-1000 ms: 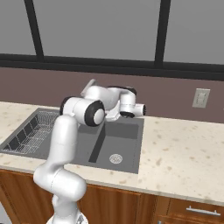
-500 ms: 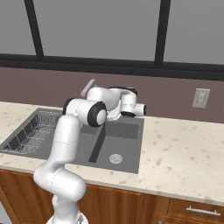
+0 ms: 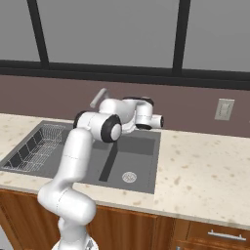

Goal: Turn on the sink faucet. Then move the bell pepper from the counter to the sink. Turn off the sink. Move the vegetable from the sink to the pot next to the stove. Finally move the pot to the rear right burner.

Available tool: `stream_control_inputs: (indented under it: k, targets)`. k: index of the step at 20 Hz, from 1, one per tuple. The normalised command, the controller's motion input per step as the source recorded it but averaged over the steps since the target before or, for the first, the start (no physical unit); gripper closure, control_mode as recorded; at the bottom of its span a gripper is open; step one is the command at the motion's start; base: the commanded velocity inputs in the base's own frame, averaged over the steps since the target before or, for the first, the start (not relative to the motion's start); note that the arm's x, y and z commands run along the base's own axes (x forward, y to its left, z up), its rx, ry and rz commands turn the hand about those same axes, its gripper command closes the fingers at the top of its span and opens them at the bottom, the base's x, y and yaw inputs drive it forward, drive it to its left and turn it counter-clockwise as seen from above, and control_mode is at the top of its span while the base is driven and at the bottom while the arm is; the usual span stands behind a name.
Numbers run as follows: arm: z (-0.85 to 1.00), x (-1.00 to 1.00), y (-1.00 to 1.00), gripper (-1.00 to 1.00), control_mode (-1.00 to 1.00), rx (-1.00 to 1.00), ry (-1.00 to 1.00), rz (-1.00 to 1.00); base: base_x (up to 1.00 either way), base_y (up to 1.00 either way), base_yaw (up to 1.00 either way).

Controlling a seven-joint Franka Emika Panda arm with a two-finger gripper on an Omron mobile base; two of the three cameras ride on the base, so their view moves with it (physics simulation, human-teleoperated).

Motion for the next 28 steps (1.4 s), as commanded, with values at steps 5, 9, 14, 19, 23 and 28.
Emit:
stream_control_inputs:
  k: [5, 9, 14, 19, 23, 28]
  targets:
    - [-0.04, 0.13, 0.00, -1.00, -1.00, 0.01, 0.00, 0.00, 0.00, 0.00, 0.00]
    - [-0.04, 0.12, 0.00, -1.00, -1.00, 0.01, 0.00, 0.00, 0.00, 0.00, 0.00]
    - [-0.02, 0.04, 0.00, -1.00, -1.00, 0.01, 0.00, 0.00, 0.00, 0.00, 0.00]
    - [0.00, 0.00, 0.10, -1.00, -1.00, 0.01, 0.00, 0.00, 0.00, 0.00, 0.00]
    - [-0.02, 0.00, 0.23, -1.00, -1.00, 0.01, 0.00, 0.00, 0.00, 0.00, 0.00]
    - [-0.05, 0.00, 0.27, -1.00, -1.00, 0.00, 0.01, 0.00, 0.00, 0.00, 0.00]
